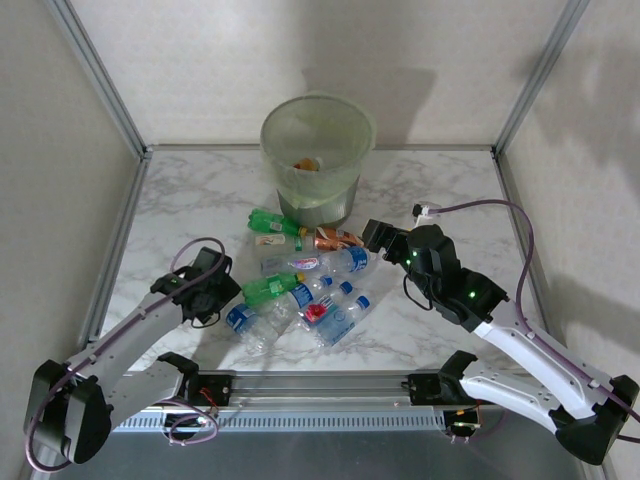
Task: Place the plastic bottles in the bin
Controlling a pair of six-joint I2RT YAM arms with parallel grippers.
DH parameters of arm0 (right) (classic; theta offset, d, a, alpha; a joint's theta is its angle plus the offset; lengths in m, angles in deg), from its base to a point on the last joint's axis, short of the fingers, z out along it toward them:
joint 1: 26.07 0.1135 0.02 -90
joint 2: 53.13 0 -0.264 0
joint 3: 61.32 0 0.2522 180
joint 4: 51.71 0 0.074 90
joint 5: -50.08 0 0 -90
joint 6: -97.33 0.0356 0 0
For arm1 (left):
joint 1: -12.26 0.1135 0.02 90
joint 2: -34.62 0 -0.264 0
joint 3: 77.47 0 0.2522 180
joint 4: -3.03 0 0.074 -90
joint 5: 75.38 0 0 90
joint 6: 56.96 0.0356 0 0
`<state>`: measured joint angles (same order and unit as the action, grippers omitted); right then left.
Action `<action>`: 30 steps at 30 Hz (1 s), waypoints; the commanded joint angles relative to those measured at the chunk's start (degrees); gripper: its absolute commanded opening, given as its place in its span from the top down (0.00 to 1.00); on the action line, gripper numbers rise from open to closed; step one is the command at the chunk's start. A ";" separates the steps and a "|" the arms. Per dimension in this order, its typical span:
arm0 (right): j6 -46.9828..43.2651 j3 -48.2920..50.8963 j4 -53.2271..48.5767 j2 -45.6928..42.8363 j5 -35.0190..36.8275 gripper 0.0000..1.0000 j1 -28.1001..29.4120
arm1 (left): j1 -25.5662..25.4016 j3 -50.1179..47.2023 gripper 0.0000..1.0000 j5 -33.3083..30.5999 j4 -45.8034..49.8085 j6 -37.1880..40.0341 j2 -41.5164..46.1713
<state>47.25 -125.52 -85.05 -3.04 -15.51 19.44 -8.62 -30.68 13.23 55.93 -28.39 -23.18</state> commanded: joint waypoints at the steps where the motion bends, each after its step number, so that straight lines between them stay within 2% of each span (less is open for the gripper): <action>1: 0.75 -0.19 -0.05 0.34 0.67 0.09 0.19 | 0.38 -1.89 0.31 1.78 -3.81 -3.38 -0.89; 8: 1.04 -0.26 0.15 0.67 0.38 0.10 0.16 | 0.41 -4.72 0.35 2.79 -7.09 -4.37 -2.32; 19: 0.79 -1.22 -0.01 1.10 0.25 0.11 0.19 | 0.46 -5.76 0.52 1.92 -8.88 -3.68 -2.56; 25: 0.68 -1.60 -0.16 1.18 0.21 0.11 0.11 | 0.51 -6.38 0.55 2.27 -9.60 -3.26 -3.88; 30: 0.09 -2.66 -0.88 1.68 0.72 0.11 0.18 | 0.84 -5.87 0.61 1.83 -8.84 -3.04 -2.91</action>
<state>47.60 -125.80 -85.27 -1.75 -15.69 19.44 -8.47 -36.47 15.31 46.77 -31.23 -26.83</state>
